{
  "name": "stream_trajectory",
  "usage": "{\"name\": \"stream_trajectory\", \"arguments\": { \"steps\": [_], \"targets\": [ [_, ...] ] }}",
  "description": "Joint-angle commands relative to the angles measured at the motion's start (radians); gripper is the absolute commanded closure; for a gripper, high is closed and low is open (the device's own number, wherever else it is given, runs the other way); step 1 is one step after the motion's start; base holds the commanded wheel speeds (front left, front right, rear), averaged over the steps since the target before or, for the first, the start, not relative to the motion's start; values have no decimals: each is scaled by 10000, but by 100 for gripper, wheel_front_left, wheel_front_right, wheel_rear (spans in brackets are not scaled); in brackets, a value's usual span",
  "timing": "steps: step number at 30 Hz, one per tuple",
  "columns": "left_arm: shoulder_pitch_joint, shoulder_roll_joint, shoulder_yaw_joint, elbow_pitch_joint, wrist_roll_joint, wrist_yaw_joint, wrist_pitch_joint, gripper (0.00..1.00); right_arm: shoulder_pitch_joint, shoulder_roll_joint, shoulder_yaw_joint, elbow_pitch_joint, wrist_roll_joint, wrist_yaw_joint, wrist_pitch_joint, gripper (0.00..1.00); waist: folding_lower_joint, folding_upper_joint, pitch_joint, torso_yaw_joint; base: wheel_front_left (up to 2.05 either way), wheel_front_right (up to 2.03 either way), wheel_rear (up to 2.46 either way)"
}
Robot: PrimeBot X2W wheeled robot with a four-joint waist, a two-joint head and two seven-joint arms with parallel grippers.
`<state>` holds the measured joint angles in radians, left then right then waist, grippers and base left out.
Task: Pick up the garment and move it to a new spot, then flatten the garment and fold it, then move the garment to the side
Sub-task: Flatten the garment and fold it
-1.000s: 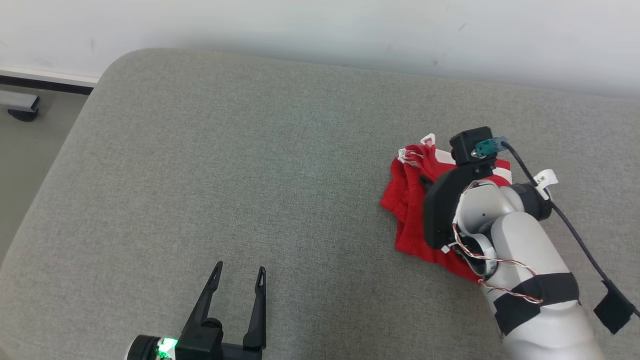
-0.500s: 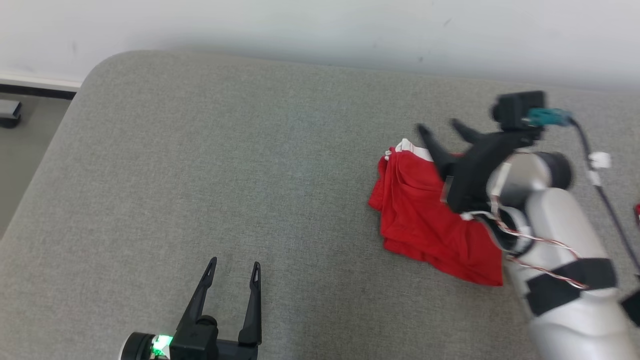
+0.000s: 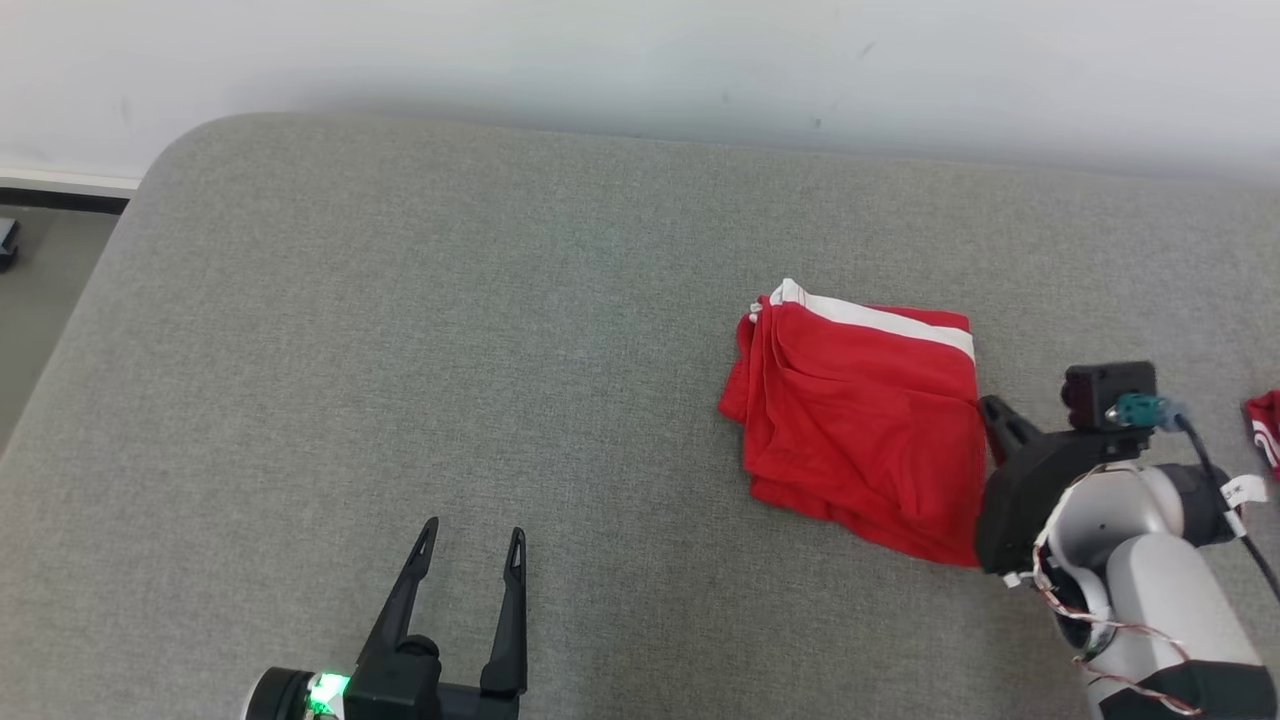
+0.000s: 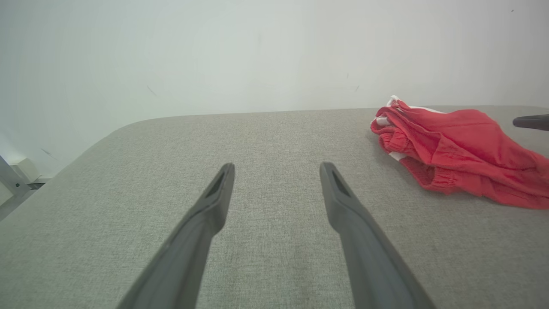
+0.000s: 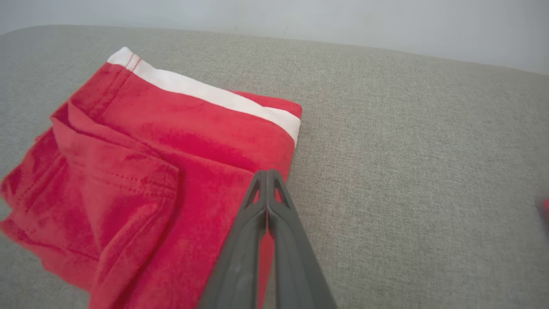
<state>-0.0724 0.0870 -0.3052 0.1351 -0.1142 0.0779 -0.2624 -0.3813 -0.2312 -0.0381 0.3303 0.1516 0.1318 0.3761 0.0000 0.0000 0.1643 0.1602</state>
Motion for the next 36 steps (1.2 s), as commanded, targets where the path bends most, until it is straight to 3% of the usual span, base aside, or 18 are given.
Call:
{"name": "stream_trajectory", "arguments": {
  "steps": [1, 12, 26, 27, 28, 29, 36],
  "targets": [
    [-78, -20, 39, 44, 68, -42, -27, 0, 123, 138, 61, -47, -137, -28, -96, 100, 0, 0, 24, -25, 0, 0, 0],
    [-195, -78, 73, 221, 56, -157, -27, 0, 165, 882, 1071, 280, -228, -28, -142, 100, 0, 0, -10, 72, 0, 0, 0],
    [245, -54, 261, 54, 130, -138, -27, 0, 1131, 1241, 4043, -855, 1095, -28, 142, 100, 0, 0, -375, 45, 0, 0, 0],
    [292, -43, 291, 41, 133, -124, -27, 0, 1227, 1293, 4194, -1040, 1313, -28, 28, 96, 0, 0, -423, 18, 0, 0, 0],
    [335, -34, 325, 30, 134, -110, -27, 0, 1317, 1367, 4267, -1251, 1578, -28, -170, 55, 0, 0, -489, -14, 0, 0, 0],
    [366, -22, 353, 15, 130, -105, -27, 0, 1425, 1405, 4268, -1443, 1785, -28, -346, 0, 0, 0, -539, -42, 0, 0, 0],
    [625, 74, 592, -363, 198, -87, -27, 0, 2618, 1602, 3182, -2768, 1766, -28, -2043, 0, 0, 0, -1072, -237, 0, 0, 0]
  ]
}}
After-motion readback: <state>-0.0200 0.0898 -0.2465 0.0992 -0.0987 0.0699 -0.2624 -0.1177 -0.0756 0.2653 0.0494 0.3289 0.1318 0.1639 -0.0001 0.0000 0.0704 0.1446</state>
